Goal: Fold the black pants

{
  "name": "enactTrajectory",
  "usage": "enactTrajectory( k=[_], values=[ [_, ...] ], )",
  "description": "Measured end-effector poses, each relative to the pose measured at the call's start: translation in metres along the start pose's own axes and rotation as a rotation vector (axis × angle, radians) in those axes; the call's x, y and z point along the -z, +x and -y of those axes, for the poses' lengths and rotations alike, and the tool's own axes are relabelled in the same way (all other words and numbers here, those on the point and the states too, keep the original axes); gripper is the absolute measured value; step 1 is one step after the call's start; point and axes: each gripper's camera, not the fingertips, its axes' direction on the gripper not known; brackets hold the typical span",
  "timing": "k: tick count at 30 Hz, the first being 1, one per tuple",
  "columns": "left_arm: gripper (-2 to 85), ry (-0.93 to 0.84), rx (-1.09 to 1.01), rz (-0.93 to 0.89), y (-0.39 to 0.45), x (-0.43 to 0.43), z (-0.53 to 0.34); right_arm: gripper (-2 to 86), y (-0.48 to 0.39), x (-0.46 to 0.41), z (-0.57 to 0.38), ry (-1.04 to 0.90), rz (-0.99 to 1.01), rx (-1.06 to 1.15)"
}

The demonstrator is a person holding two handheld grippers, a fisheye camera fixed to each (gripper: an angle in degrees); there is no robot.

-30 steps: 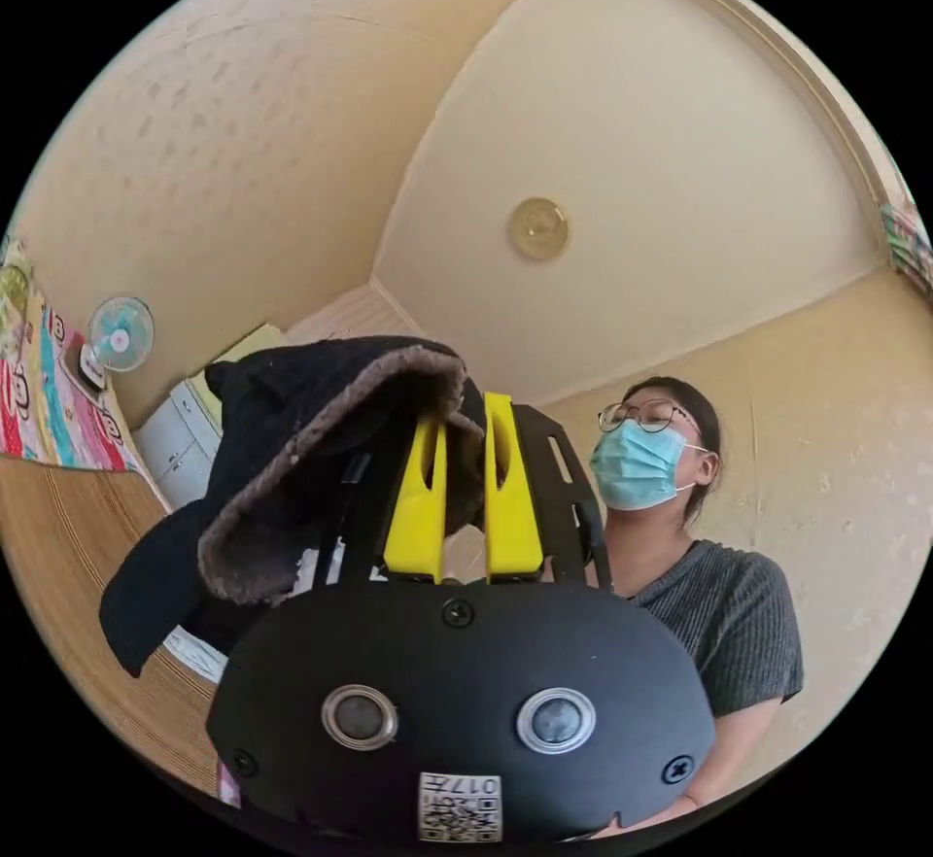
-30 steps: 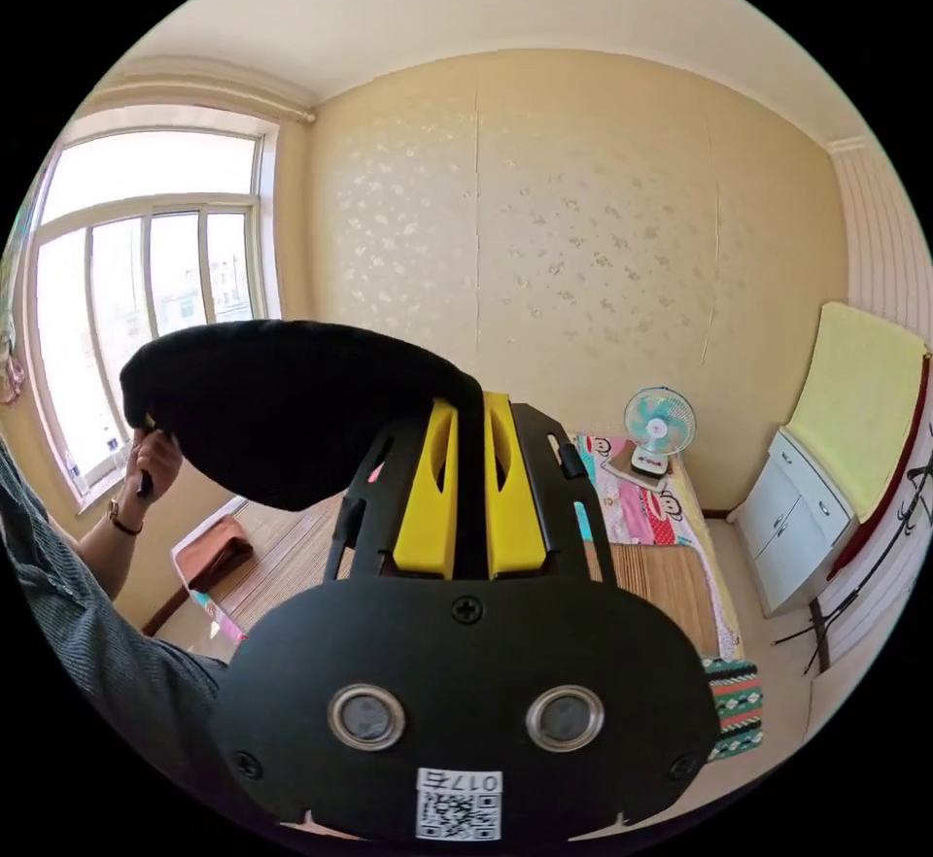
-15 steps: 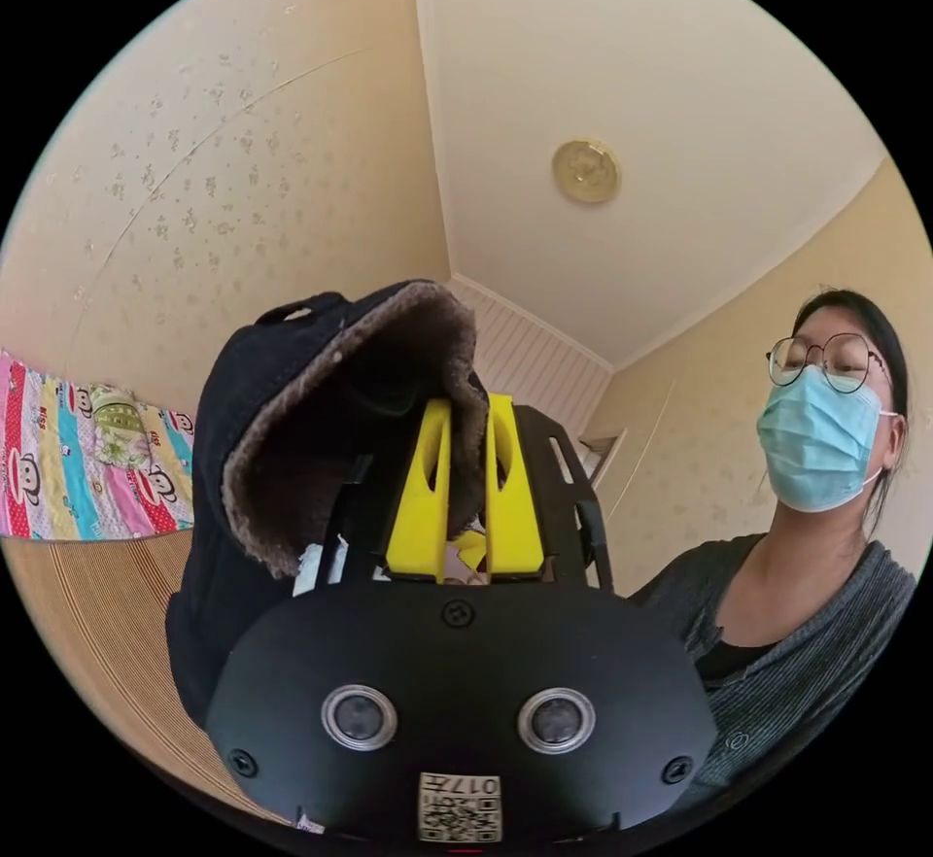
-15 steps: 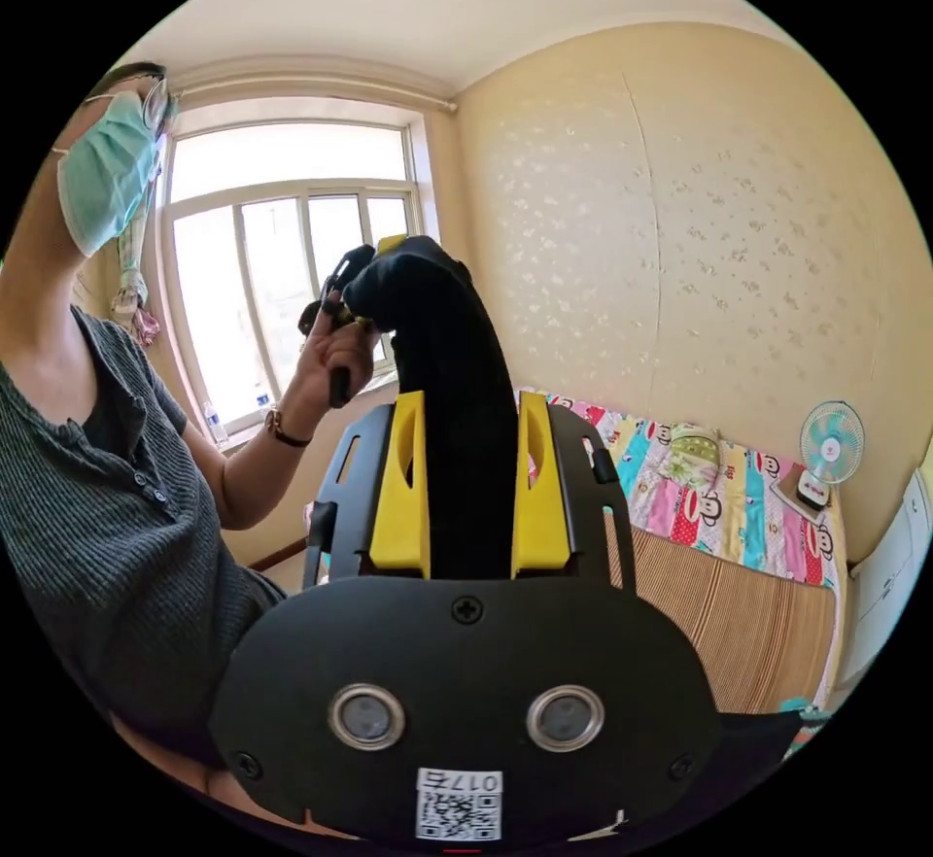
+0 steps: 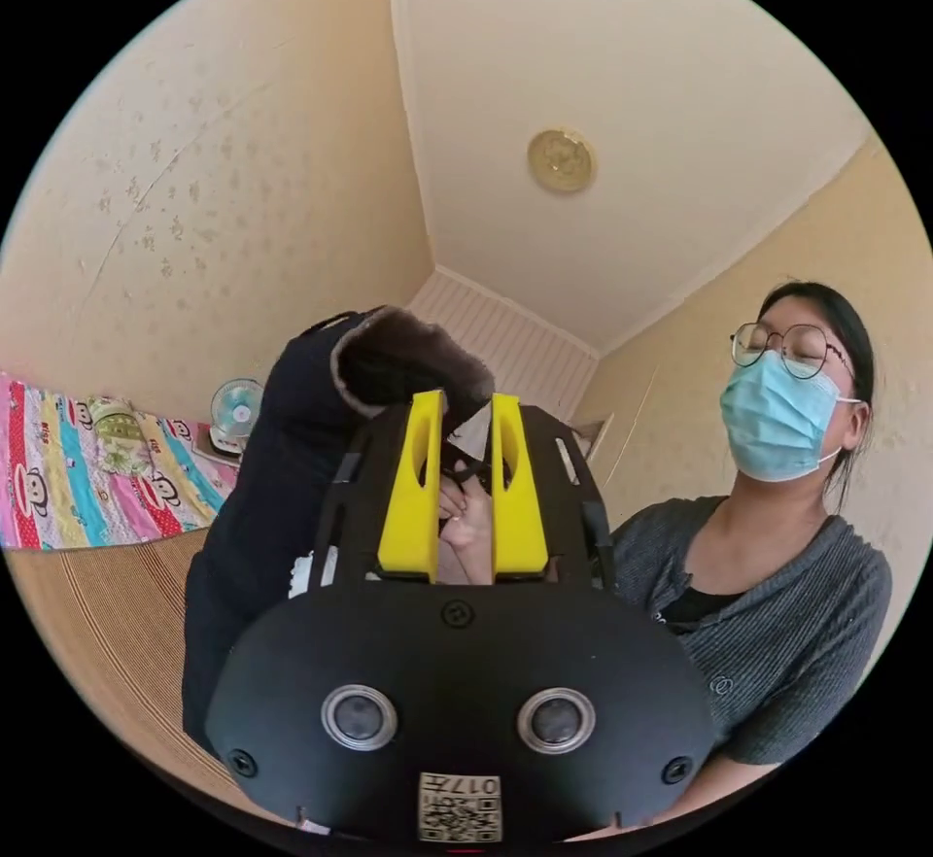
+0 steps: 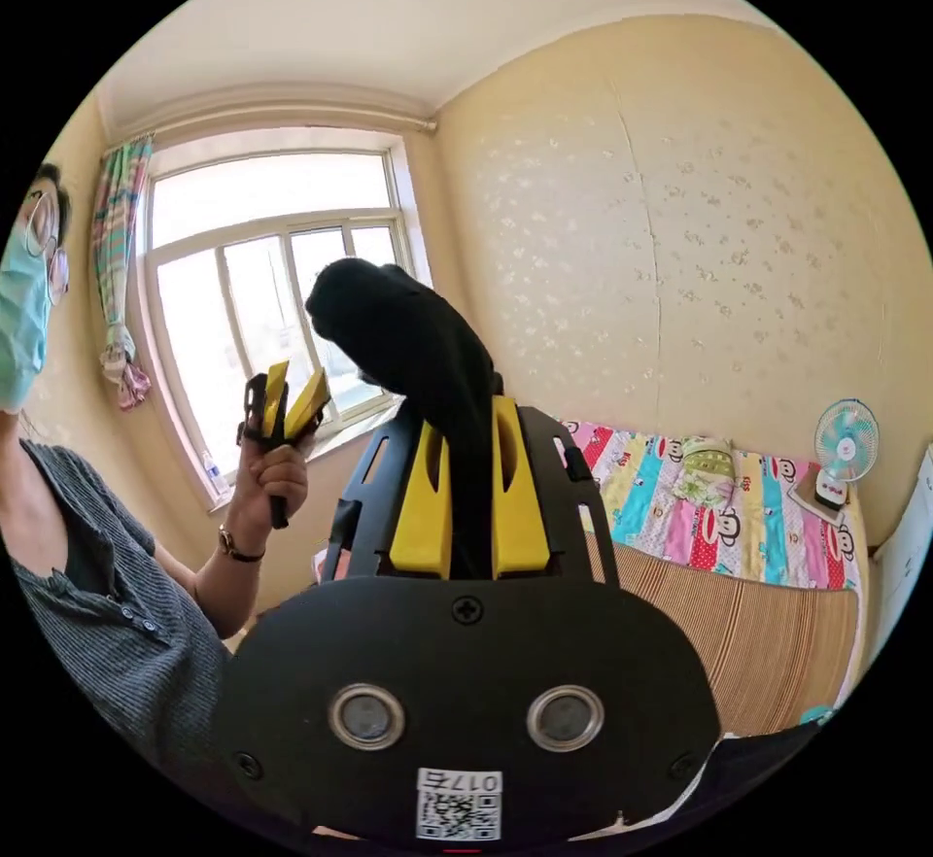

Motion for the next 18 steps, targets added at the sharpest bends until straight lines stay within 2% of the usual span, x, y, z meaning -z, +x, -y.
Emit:
enactTrajectory(
  k=[2, 5, 8, 10, 11, 13, 15, 18],
  values=[
    [8.3, 0.132, 0.046, 0.245, 0.018, 0.019, -0.03, 7.8, 0.01, 0.013, 0.012, 0.012, 0.001, -0.002],
    [11.3, 0.106, 0.064, 0.436, 0.03, -0.006, -0.054, 7.9, 0.012, 0.024, 0.026, 0.022, 0.027, -0.001],
    [18.6, -0.075, 0.017, 0.452, 0.035, -0.065, -0.053, 8.3, 0.015, 0.014, 0.04, -0.065, 0.204, -0.032],
    [22.3, -0.142, -0.065, 0.516, 0.044, -0.095, -0.05, 8.6, 0.021, -0.006, 0.052, -0.205, 0.439, -0.03],
    [24.1, -0.163, -0.104, 0.547, 0.051, -0.108, -0.049, 8.6, 0.026, -0.009, 0.054, -0.224, 0.495, -0.048],
    [25.4, -0.188, -0.122, 0.627, 0.058, -0.118, -0.047, 8.2, 0.057, -0.02, 0.056, -0.286, 0.733, -0.173],
    [25.1, -0.208, -0.103, 0.661, 0.058, -0.119, -0.045, 7.2, 0.079, -0.023, 0.055, -0.313, 0.818, -0.23],
    [21.5, -0.211, -0.082, 0.611, 0.055, -0.115, -0.048, 5.3, 0.113, -0.005, 0.055, -0.239, 0.79, -0.308]
  ],
)
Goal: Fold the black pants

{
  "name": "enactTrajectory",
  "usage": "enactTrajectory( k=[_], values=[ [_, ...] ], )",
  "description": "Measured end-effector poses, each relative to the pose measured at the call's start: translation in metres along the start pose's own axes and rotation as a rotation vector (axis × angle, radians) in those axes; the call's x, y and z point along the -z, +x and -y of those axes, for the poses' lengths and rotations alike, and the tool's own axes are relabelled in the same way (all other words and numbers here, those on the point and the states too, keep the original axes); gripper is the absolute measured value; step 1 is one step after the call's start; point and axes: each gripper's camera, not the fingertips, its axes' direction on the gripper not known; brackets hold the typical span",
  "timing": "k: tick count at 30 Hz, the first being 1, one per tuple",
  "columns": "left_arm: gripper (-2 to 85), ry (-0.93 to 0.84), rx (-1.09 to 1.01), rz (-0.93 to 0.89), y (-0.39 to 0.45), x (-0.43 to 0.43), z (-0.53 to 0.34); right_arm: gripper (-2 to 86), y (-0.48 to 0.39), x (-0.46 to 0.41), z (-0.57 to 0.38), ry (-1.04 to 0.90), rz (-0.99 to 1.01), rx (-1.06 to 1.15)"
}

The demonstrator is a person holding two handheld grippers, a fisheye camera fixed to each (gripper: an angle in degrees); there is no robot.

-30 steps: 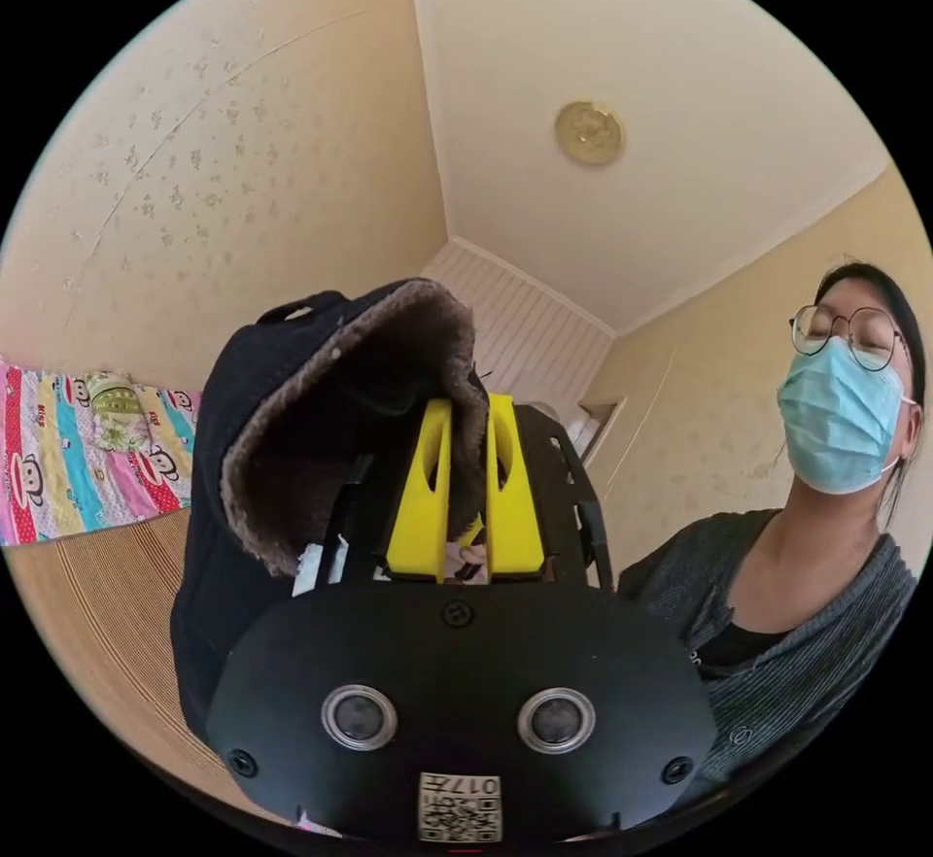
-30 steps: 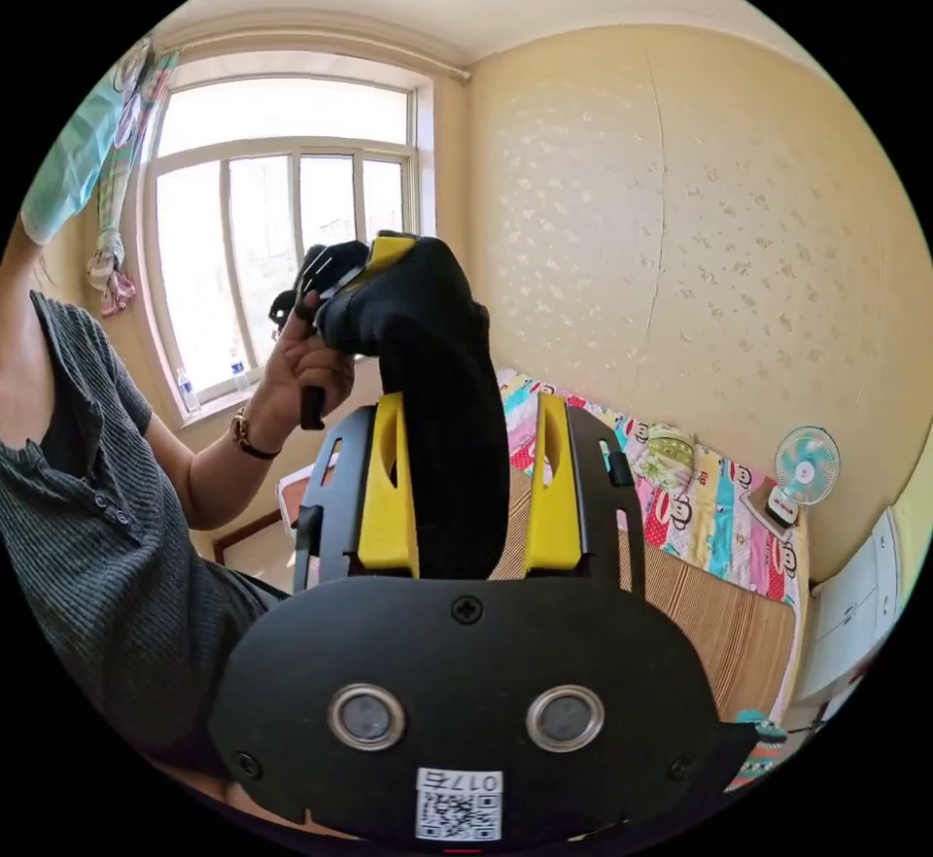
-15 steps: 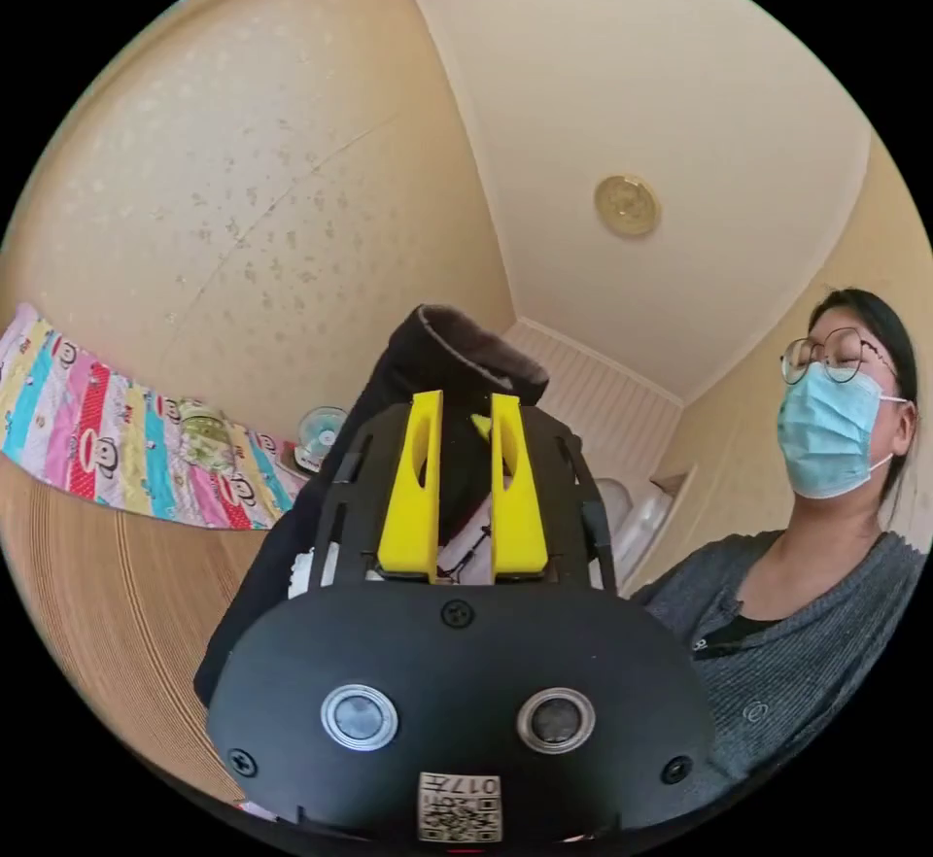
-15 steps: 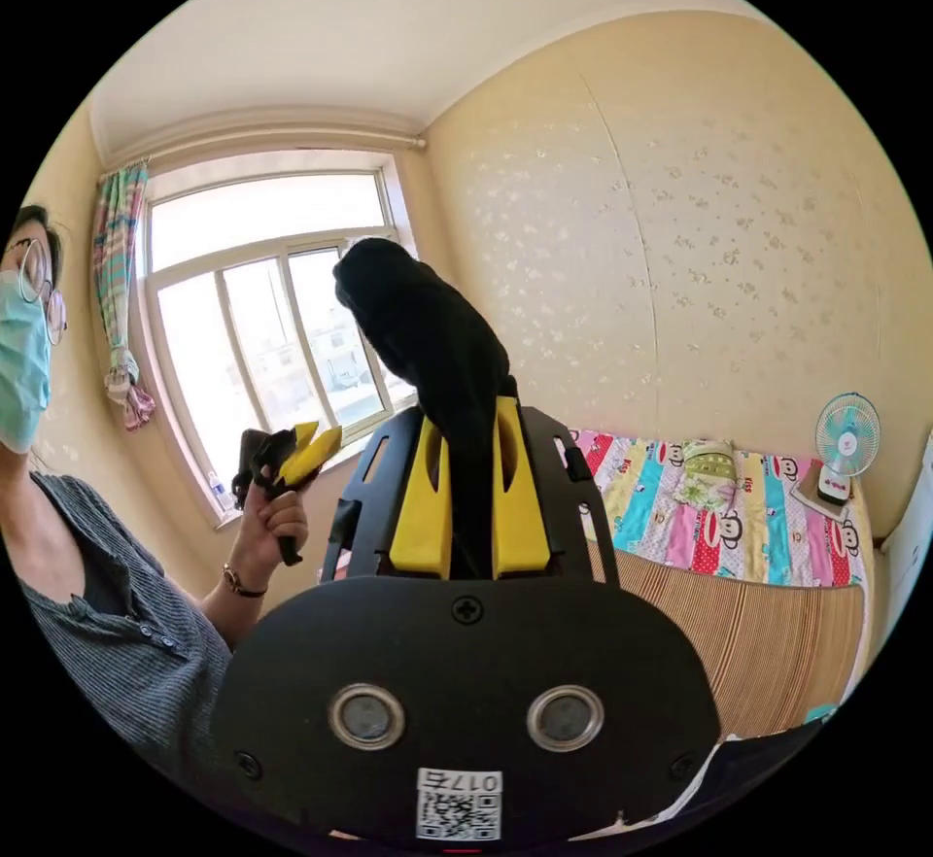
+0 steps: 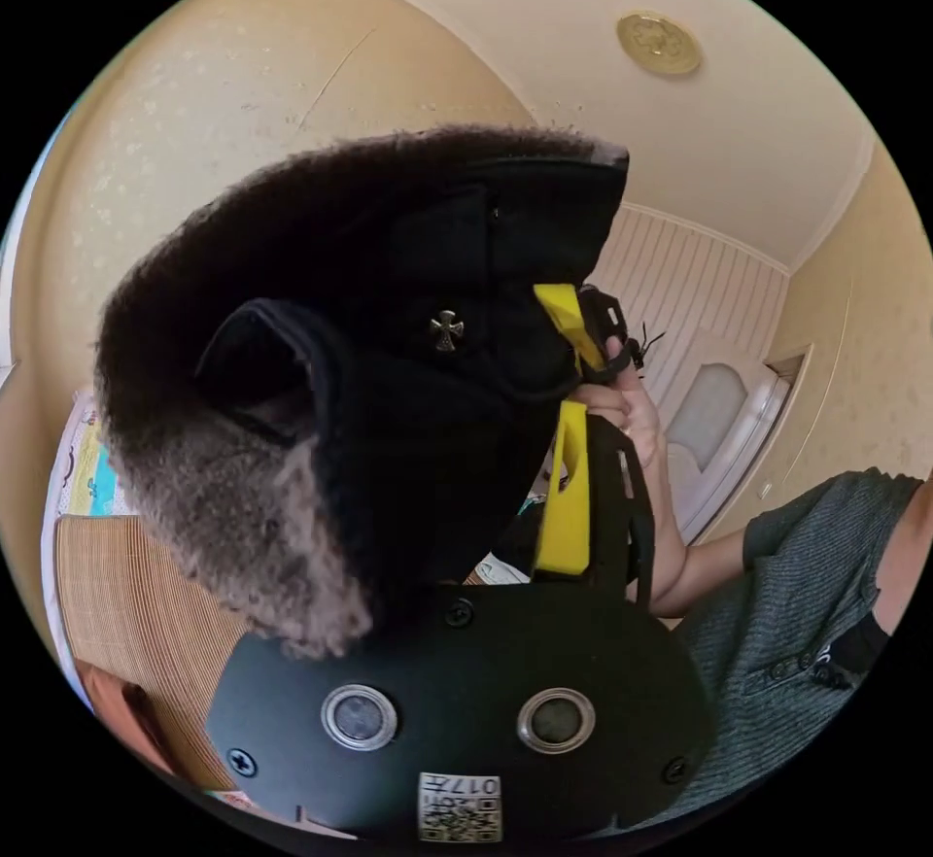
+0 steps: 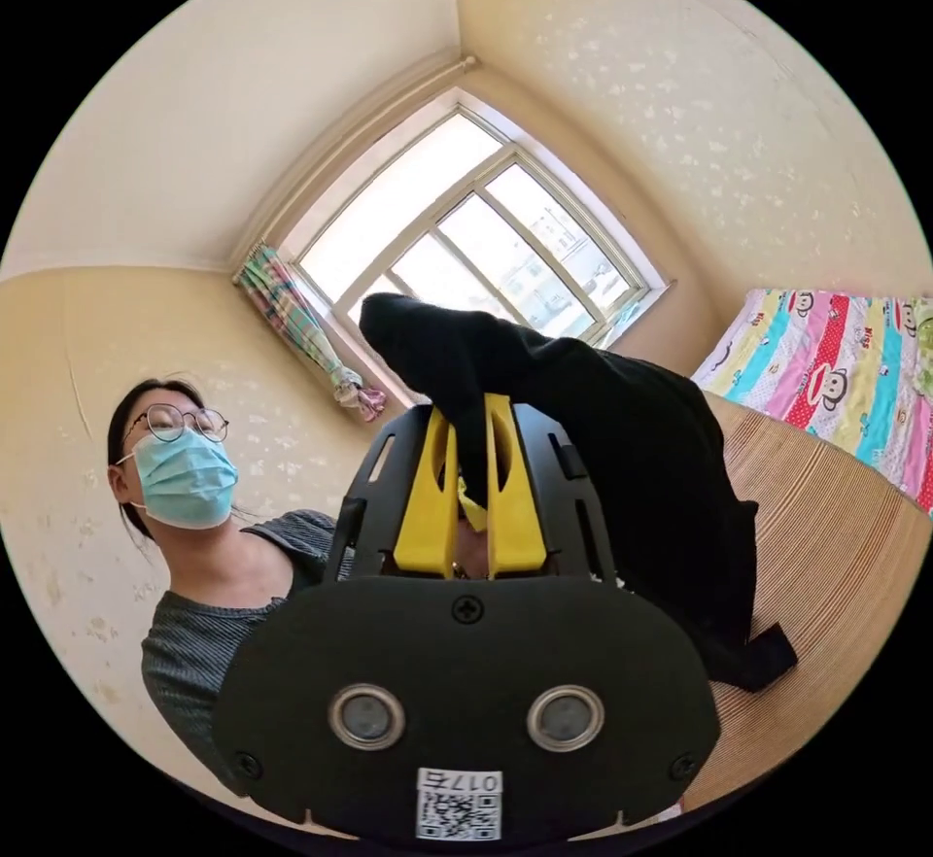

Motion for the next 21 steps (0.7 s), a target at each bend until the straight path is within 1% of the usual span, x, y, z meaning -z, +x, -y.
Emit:
enactTrajectory(
  k=[3, 5, 6, 8, 9, 11, 13, 16, 19, 21],
  values=[
    [15.0, 0.024, 0.029, -0.061, -0.017, 0.008, -0.003, 4.3, -0.01, 0.055, -0.001, 0.129, -0.017, 0.035],
    [7.5, 0.133, 0.14, -0.082, -0.045, 0.035, -0.008, 3.8, -0.023, 0.091, 0.001, 0.195, -0.051, 0.073],
    [6.6, 0.171, 0.169, -0.082, -0.052, 0.044, -0.008, 3.4, -0.034, 0.113, 0.002, 0.237, -0.086, 0.102],
    [4.8, 0.339, 0.211, -0.097, -0.075, 0.088, -0.002, 2.8, -0.055, 0.141, 0.006, 0.268, -0.145, 0.152],
    [4.7, 0.364, 0.195, -0.1, -0.076, 0.098, 0.003, 2.5, -0.07, 0.153, 0.011, 0.271, -0.158, 0.2],
    [4.4, 0.383, 0.087, -0.059, -0.065, 0.124, 0.033, 2.1, -0.093, 0.167, 0.02, 0.277, -0.115, 0.267],
    [4.3, 0.425, 0.014, -0.088, -0.05, 0.14, 0.055, 1.6, -0.131, 0.182, 0.034, 0.3, -0.097, 0.347],
    [4.3, 0.494, -0.104, -0.134, -0.02, 0.168, 0.094, 1.3, -0.189, 0.2, 0.054, 0.336, -0.174, 0.464],
    [4.6, 0.563, -0.202, -0.166, 0.005, 0.194, 0.132, 1.3, -0.232, 0.218, 0.079, 0.388, -0.204, 0.543],
    [4.7, 0.578, -0.252, -0.169, 0.015, 0.205, 0.156, 1.5, -0.245, 0.228, 0.097, 0.421, -0.23, 0.557]
  ],
)
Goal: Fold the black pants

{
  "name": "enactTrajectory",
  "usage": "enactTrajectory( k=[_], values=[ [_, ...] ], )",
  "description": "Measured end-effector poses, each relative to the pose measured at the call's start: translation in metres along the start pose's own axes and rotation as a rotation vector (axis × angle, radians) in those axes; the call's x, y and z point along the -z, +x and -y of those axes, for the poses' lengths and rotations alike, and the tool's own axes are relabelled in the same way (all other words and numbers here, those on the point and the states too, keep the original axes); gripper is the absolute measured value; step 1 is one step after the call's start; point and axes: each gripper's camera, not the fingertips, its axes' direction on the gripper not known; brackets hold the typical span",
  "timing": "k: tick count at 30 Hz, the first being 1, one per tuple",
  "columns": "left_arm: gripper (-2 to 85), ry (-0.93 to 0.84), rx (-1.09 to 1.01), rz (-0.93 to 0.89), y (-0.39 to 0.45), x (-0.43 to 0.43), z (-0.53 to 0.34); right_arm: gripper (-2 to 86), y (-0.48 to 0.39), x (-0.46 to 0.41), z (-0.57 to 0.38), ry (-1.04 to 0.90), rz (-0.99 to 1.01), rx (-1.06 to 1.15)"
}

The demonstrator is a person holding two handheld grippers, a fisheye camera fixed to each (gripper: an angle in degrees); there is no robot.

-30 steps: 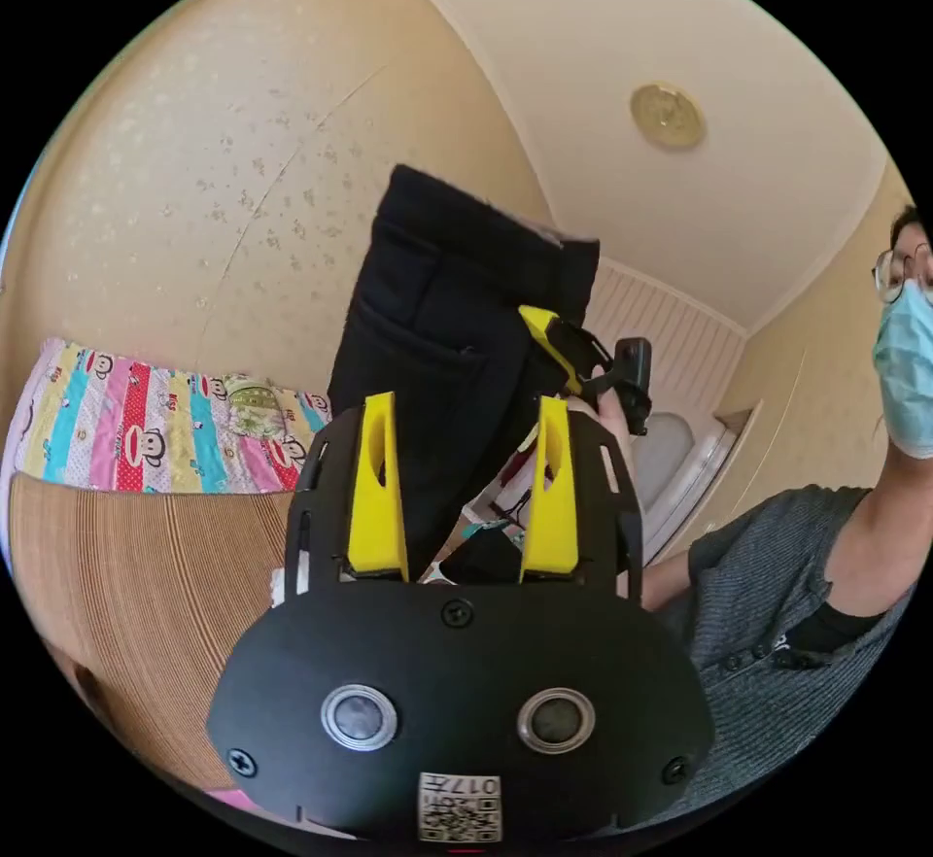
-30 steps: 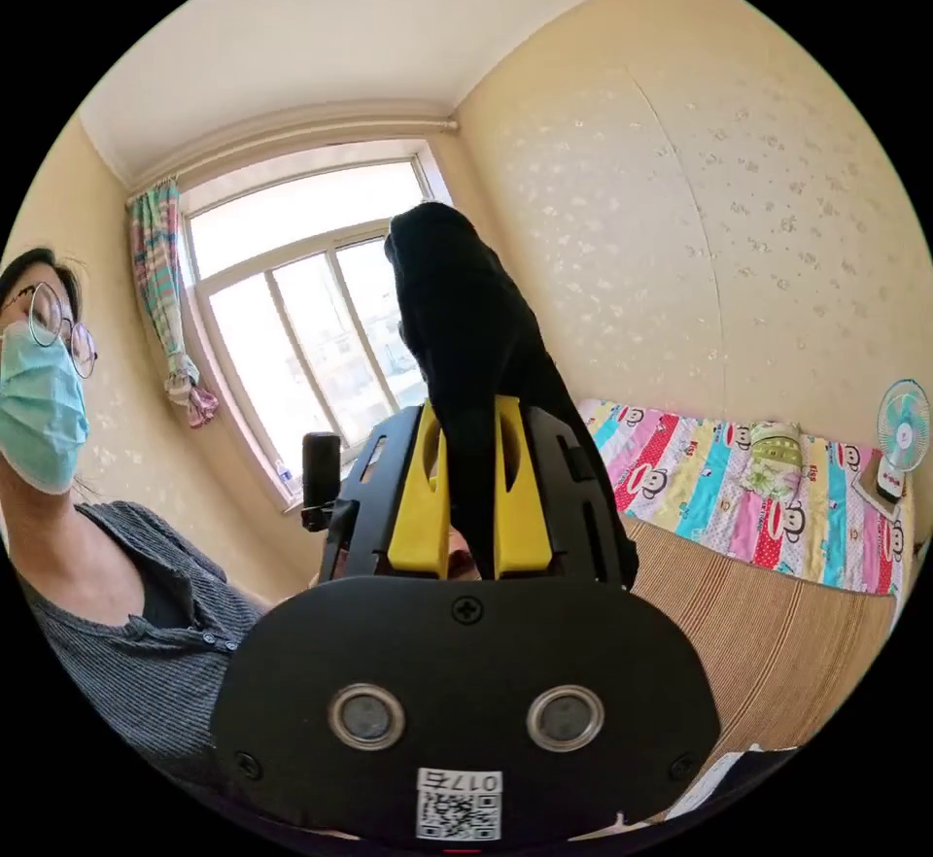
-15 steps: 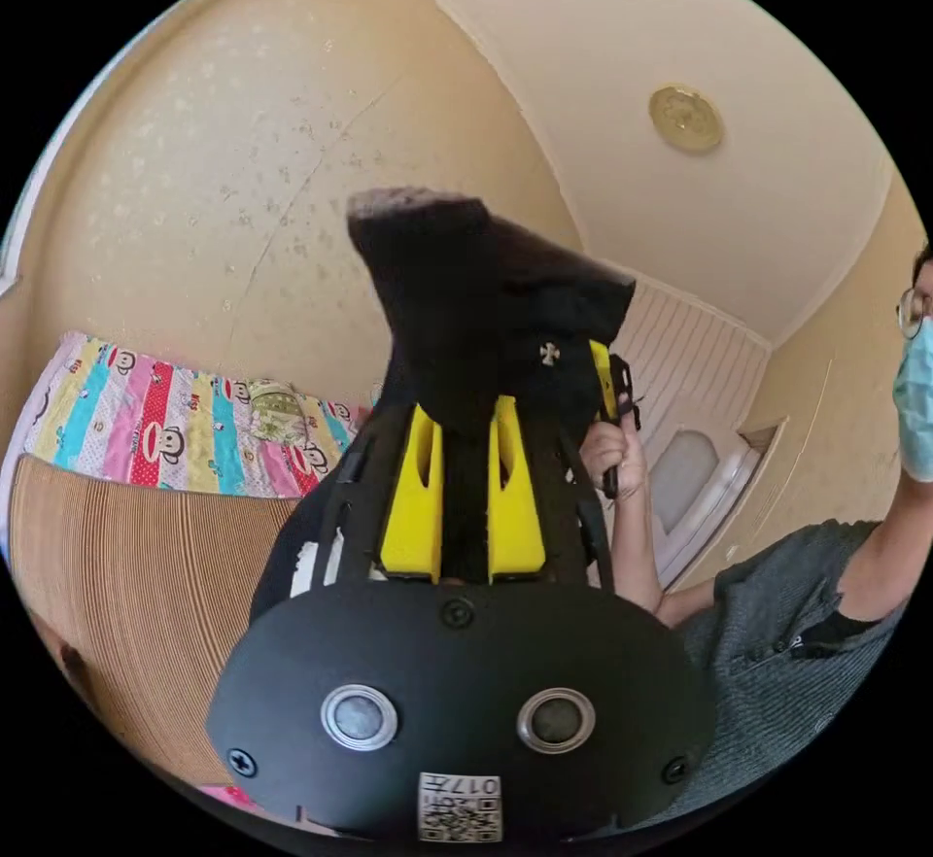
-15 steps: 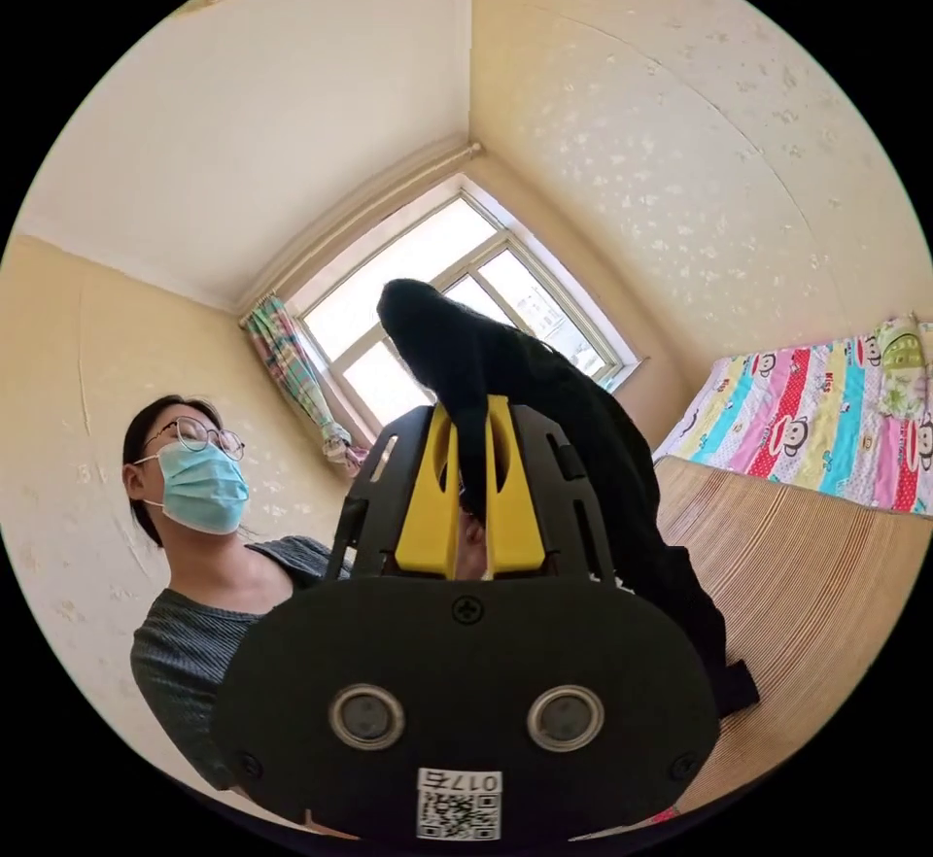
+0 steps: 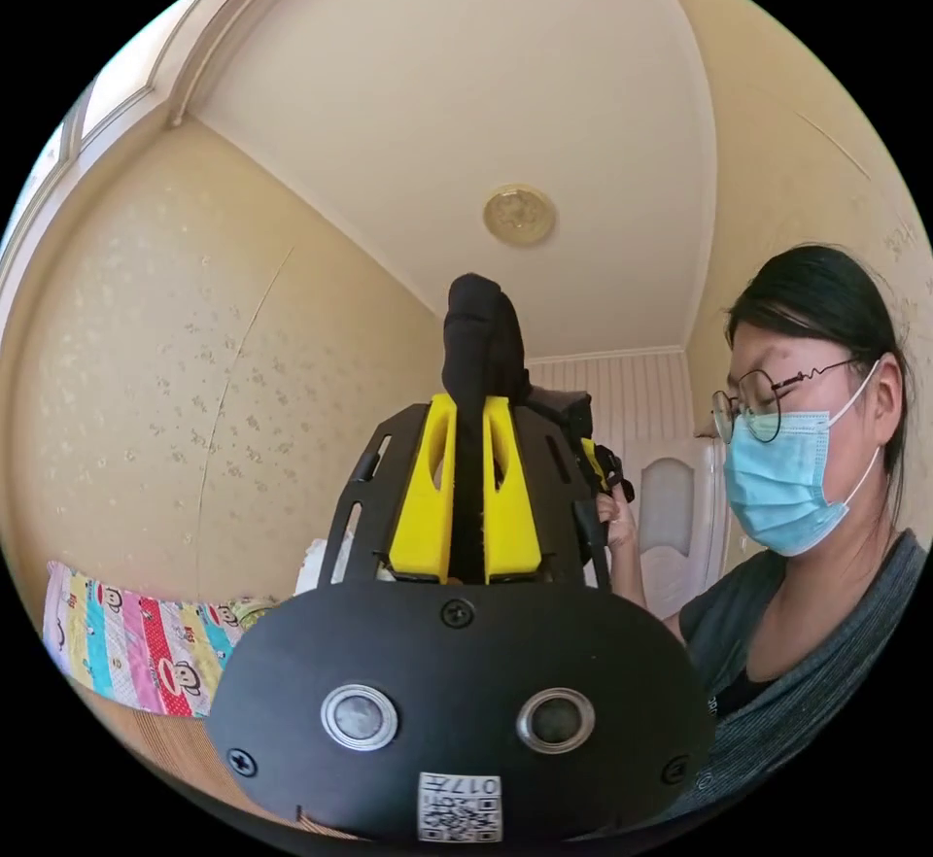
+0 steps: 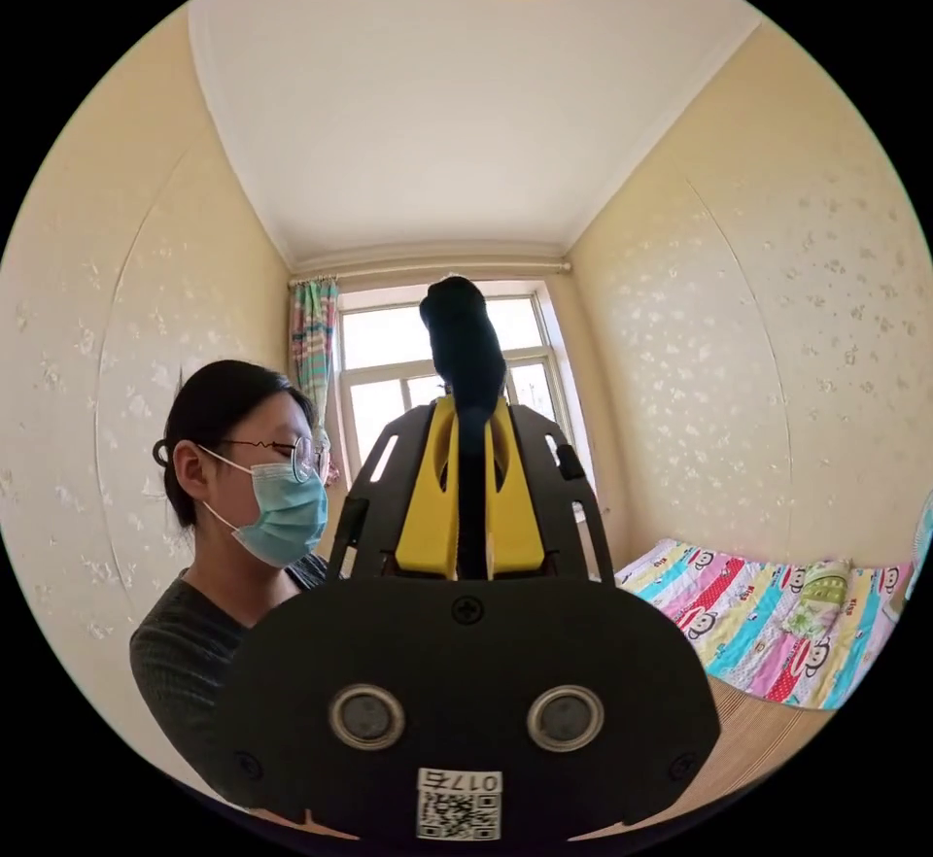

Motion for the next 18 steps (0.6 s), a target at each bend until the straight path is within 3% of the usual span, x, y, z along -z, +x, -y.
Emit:
enactTrajectory(
  k=[5, 9, 14, 16, 18],
  values=[
    [4.9, -0.029, 0.027, 0.137, -0.044, -0.029, 0.02, 1.6, 0.056, -0.011, 0.017, 0.003, -0.161, -0.094],
    [5.0, -0.137, 0.169, 0.239, -0.133, -0.072, -0.013, 1.6, 0.176, -0.04, 0.009, -0.074, -0.507, -0.123],
    [6.1, -0.44, 0.266, 0.484, -0.36, -0.236, -0.057, 2.0, 0.423, -0.111, 0.016, -0.251, -0.802, -0.206],
    [5.7, -0.582, 0.348, 0.635, -0.439, -0.268, -0.085, 2.2, 0.523, -0.119, -0.021, -0.445, -0.955, -0.437],
    [4.9, -0.724, 0.45, 0.74, -0.497, -0.27, -0.128, 2.0, 0.56, -0.111, -0.067, -0.513, -1.008, -0.527]
  ],
)
